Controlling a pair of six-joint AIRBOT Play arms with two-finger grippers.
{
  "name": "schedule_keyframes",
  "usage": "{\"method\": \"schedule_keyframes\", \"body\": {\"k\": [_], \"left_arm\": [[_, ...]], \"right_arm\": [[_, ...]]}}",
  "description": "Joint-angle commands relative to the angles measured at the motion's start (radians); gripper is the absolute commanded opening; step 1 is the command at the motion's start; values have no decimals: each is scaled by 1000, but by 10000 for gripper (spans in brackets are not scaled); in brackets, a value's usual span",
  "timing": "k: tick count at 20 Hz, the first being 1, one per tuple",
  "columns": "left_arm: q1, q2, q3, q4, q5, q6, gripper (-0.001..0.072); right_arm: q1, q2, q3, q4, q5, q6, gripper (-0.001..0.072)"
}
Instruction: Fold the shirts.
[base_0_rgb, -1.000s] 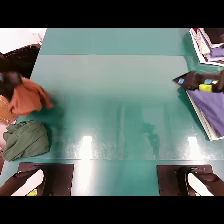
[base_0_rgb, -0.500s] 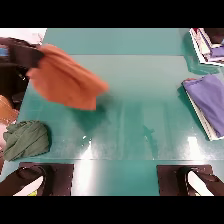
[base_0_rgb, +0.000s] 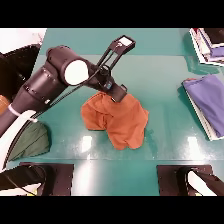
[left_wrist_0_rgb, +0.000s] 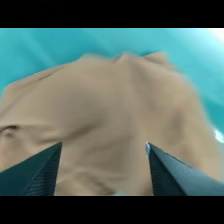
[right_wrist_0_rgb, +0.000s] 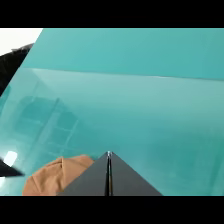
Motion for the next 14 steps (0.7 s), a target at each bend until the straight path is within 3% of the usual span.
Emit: {"method": "schedule_keyframes", "body": {"k": [1,4,7,14], "left_arm": [[138,-32,-11,70,-119,0,615],[341,-32,-117,10,-182,-23,616],[456,-17,-305,-113,-139,-7,616],[479,-16,-594,-278,87,17,616]], "right_arm": [[2,-2,7,-2,28,0,15],[2,-3,7,-3,32,0,15],[2,-3,7,-3,32,0,15],[2,-3,7,-9,31,0,15]]}}
